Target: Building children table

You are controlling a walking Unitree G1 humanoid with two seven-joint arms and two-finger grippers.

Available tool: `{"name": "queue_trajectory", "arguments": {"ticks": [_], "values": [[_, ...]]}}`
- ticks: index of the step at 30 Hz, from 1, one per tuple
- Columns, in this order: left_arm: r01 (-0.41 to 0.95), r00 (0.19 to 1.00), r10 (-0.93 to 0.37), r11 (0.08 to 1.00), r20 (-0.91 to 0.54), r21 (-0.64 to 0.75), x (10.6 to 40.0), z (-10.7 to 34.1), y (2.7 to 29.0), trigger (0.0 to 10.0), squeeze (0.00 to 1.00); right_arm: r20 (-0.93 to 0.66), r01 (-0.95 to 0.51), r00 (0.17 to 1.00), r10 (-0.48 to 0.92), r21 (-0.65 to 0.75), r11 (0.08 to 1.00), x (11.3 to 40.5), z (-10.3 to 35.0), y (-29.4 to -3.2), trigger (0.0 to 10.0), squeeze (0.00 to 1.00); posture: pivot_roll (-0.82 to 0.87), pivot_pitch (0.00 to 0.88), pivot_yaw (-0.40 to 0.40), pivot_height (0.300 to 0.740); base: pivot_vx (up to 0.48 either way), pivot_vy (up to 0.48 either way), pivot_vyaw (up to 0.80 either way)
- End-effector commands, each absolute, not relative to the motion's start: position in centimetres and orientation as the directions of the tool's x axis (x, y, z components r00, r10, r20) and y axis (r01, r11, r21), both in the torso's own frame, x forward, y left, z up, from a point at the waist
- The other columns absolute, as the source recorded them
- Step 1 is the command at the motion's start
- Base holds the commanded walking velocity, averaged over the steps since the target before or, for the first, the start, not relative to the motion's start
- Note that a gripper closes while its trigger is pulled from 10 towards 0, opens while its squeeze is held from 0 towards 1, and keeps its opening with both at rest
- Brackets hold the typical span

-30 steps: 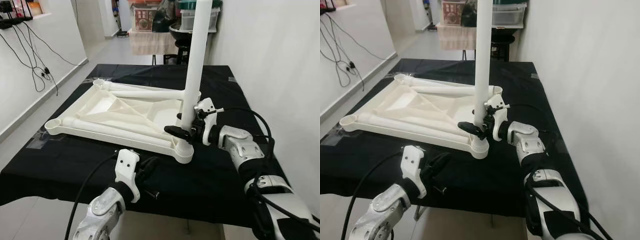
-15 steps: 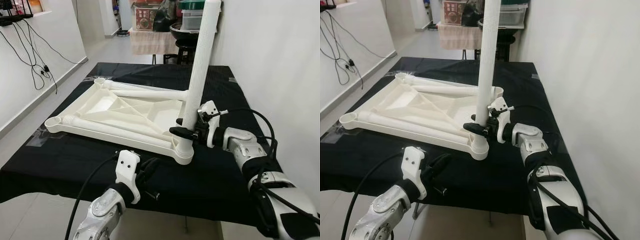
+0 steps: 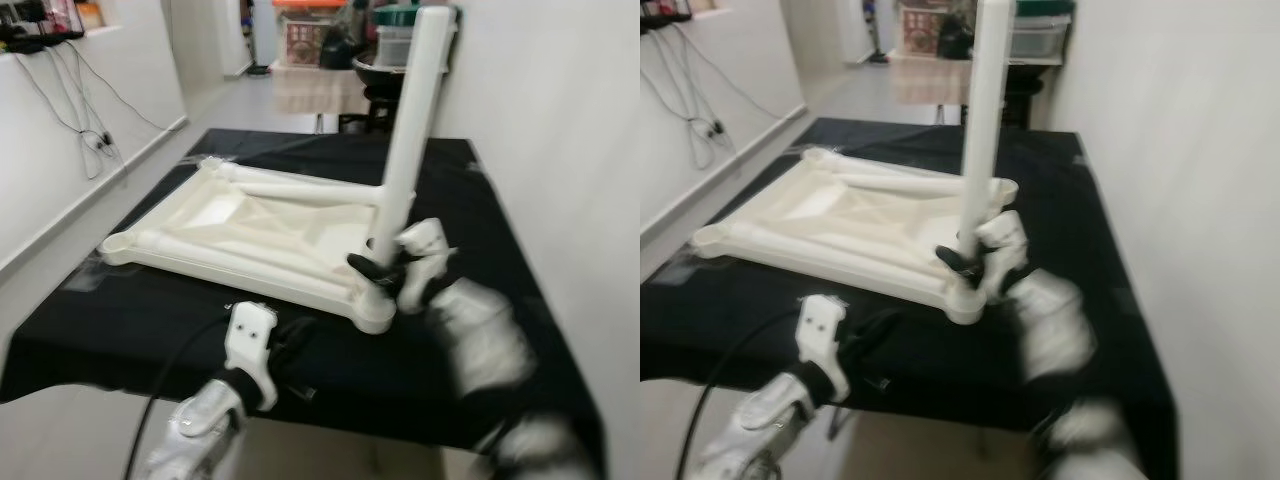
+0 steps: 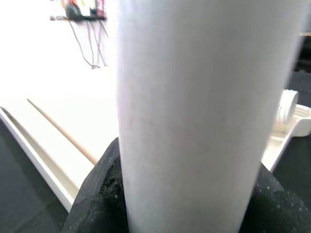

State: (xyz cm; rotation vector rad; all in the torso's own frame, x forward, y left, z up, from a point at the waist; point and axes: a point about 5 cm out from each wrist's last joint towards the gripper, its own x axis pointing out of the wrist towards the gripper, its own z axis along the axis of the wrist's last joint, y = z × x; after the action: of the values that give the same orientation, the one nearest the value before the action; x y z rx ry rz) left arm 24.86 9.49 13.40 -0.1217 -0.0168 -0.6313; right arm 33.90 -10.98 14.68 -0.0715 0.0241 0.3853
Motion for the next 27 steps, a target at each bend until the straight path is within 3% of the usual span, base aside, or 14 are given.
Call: {"name": "queue_trajectory", "arguments": {"ticks": [1, 7, 11, 12, 13, 14, 17, 18, 20, 21, 22, 23, 25, 27], "values": [[0.591, 0.805, -0.592, 0.798, 0.036, -0.119, 24.7, 13.0, 9.6, 10.0, 0.0, -0.21, -0.267, 0.946, 0.248, -0.071, 0.961, 34.0, 11.8, -13.1, 0.0, 0.0, -0.03, 0.017, -0.002, 0.74, 0.0, 0.0, 0.0], [0.585, 0.81, -0.585, 0.802, 0.039, -0.118, 24.7, 13.1, 9.6, 10.0, 0.0, -0.194, -0.25, 0.955, 0.223, -0.123, 0.96, 33.7, 12.3, -12.9, 0.0, 0.0, -0.03, 0.016, -0.001, 0.74, 0.0, 0.0, 0.0], [0.585, 0.81, -0.585, 0.802, 0.041, -0.119, 24.5, 13.2, 9.6, 10.0, 0.0, -0.198, -0.268, 0.948, 0.249, -0.074, 0.961, 33.9, 12.6, -12.8, 0.0, 0.0, -0.03, 0.027, 0.0, 0.74, 0.0, 0.0, 0.0], [0.588, 0.808, -0.588, 0.8, 0.041, -0.121, 24.4, 13.2, 9.6, 10.0, 0.0, -0.176, -0.306, 0.94, 0.293, -0.054, 0.95, 34.3, 13.1, -12.8, 9.8, 0.0, -0.03, 0.032, 0.0, 0.74, 0.0, 0.0, 0.0], [0.588, 0.808, -0.588, 0.8, 0.041, -0.121, 24.4, 13.2, 9.6, 10.0, 0.0, -0.176, -0.306, 0.94, 0.293, -0.054, 0.95, 34.3, 13.1, -12.8, 9.8, 0.0, -0.03, 0.032, 0.0, 0.74, 0.0, 0.0, 0.0], [0.593, 0.805, -0.593, 0.796, 0.041, -0.121, 24.2, 13.3, 9.5, 10.0, 0.0, -0.123, -0.373, 0.922, 0.368, -0.016, 0.928, 34.5, 14.7, -12.5, 10.0, 1.0, -0.02, 0.043, 0.001, 0.74, 0.0, 0.0, 0.0], [0.594, 0.803, -0.594, 0.795, 0.042, -0.121, 24.1, 13.4, 9.5, 10.0, 0.0, -0.093, -0.415, 0.906, 0.414, 0.004, 0.91, 34.6, 15.4, -12.4, 10.0, 1.0, -0.02, 0.043, 0.001, 0.74, 0.0, 0.0, 0.0], [0.589, 0.808, -0.587, 0.802, 0.052, -0.102, 24.1, 13.8, 9.6, 10.0, 0.0, -0.016, -0.58, 0.814, 0.581, 0.032, 0.814, 35.6, 17.6, -12.7, 10.0, 1.0, -0.02, 0.062, 0.0, 0.74, 0.0, 0.0, 0.0], [0.586, 0.81, -0.583, 0.805, 0.056, -0.093, 24.1, 14.0, 9.6, 10.0, 0.0, 0.001, -0.639, 0.769, 0.64, 0.04, 0.768, 35.9, 18.3, -12.8, 10.0, 1.0, -0.01, 0.068, -0.002, 0.74, 0.0, 0.0, 0.0], [0.581, 0.814, -0.577, 0.811, 0.064, -0.068, 24.2, 14.5, 9.6, 10.0, 0.0, 0.006, -0.798, 0.602, 0.798, -0.02, 0.602, 36.3, 19.4, -12.9, 10.0, 0.31, 0.01, 0.087, -0.006, 0.74, 0.0, 0.0, 0.0], [0.581, 0.814, -0.577, 0.811, 0.064, -0.068, 24.2, 14.5, 9.6, 10.0, 0.0, 0.006, -0.798, 0.602, 0.798, -0.02, 0.602, 36.3, 19.4, -12.9, 10.0, 0.31, 0.01, 0.087, -0.006, 0.74, 0.0, 0.0, 0.0], [0.578, 0.816, -0.575, 0.814, 0.065, -0.061, 24.3, 14.6, 9.7, 10.0, 0.0, -0.011, -0.841, 0.539, 0.842, -0.055, 0.538, 36.3, 19.6, -12.9, 10.0, 0.0, 0.01, 0.091, -0.007, 0.74, 0.0, 0.0, 0.0], [0.569, 0.822, -0.566, 0.821, 0.067, -0.047, 24.3, 14.9, 9.9, 10.0, 0.0, -0.046, -0.882, 0.472, 0.881, -0.047, 0.47, 36.7, 19.8, -13.2, 10.0, 0.0, 0.03, 0.113, -0.01, 0.74, 0.0, 0.0, 0.0], [0.565, 0.824, -0.562, 0.824, 0.065, -0.037, 24.2, 15.0, 10.0, 10.0, 0.0, -0.054, -0.889, 0.457, 0.888, -0.033, 0.456, 37.0, 20.1, -13.2, 10.0, 0.0, 0.05, 0.131, -0.015, 0.74, 0.0, 0.0, 0.0]]}}
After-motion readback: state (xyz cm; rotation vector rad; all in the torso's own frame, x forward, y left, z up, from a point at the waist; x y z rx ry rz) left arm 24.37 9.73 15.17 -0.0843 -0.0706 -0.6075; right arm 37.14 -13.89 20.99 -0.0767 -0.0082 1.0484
